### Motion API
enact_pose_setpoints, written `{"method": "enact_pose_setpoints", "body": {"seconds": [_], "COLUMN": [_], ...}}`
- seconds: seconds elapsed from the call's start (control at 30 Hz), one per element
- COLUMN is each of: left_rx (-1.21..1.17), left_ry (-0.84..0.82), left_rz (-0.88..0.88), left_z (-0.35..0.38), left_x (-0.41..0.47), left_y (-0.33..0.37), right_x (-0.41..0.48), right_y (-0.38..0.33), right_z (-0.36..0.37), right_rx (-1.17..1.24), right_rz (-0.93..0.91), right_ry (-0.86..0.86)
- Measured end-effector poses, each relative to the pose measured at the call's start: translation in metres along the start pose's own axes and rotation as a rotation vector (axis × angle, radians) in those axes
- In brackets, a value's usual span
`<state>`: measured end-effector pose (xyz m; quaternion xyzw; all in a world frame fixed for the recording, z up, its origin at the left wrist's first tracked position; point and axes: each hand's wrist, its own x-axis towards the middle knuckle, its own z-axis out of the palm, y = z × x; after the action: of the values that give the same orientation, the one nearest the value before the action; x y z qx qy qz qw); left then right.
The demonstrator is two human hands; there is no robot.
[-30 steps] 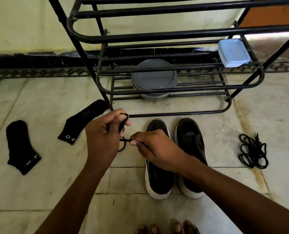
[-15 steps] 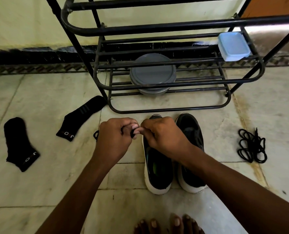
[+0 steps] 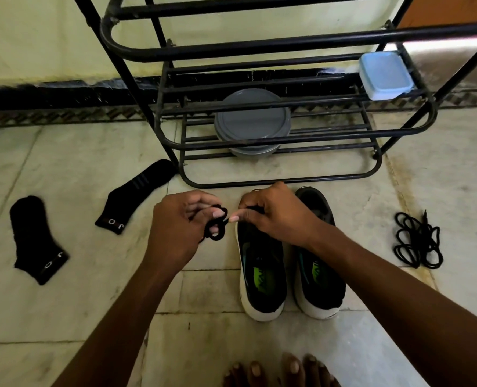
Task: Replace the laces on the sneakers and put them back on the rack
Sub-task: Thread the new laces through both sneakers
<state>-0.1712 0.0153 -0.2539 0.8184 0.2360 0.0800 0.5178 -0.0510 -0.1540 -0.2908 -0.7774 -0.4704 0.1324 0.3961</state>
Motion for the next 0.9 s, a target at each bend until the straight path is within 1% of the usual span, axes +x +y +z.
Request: {"method": "enact_pose_setpoints", "body": {"seconds": [0.1,0.2,0.27,0.33,0.4,0.5,0.57,0.63,0.73,0.8,0.87,0.9], "left_rx": [0.0,0.099,0.172,0.25,0.298,0.425,0.424,0.325,0.12,0.045,0.037,0.037], "left_ry": [0.022,0.045,0.088,0.13,0.127,0.133,0.178,0.215,0.221,0.213,0.203,0.192], "left_rz": [0.032,0.09,0.159,0.262,0.34,0.417,0.427,0.396,0.314,0.291,0.297,0.291], "left_z": [-0.003,-0.004,-0.006,-0.007,-0.011,-0.018,-0.02,-0.021,-0.019,-0.018,-0.019,-0.019], "left_x": [-0.001,-0.001,-0.004,-0.006,-0.006,-0.004,-0.005,-0.007,-0.01,-0.012,-0.013,-0.014], "left_y": [-0.006,-0.012,-0.011,-0.009,-0.008,-0.008,-0.006,-0.004,0.0,0.005,0.011,0.013], "right_x": [0.0,0.001,0.0,-0.001,-0.002,-0.002,-0.002,0.0,0.005,0.008,0.008,0.008], "right_y": [0.002,0.004,0.004,0.005,0.008,0.009,0.007,0.002,-0.005,-0.009,-0.011,-0.013], "right_z": [0.003,0.002,0.0,0.0,0.001,0.002,0.001,-0.001,-0.006,-0.004,0.002,0.004], "right_rx": [-0.066,-0.104,-0.138,-0.218,-0.313,-0.447,-0.493,-0.496,-0.384,-0.357,-0.351,-0.324], "right_rz": [0.064,0.147,0.211,0.292,0.389,0.504,0.538,0.512,0.42,0.352,0.304,0.291], "right_ry": [0.032,0.093,0.126,0.131,0.131,0.12,0.118,0.073,-0.177,-0.31,-0.338,-0.316]}}
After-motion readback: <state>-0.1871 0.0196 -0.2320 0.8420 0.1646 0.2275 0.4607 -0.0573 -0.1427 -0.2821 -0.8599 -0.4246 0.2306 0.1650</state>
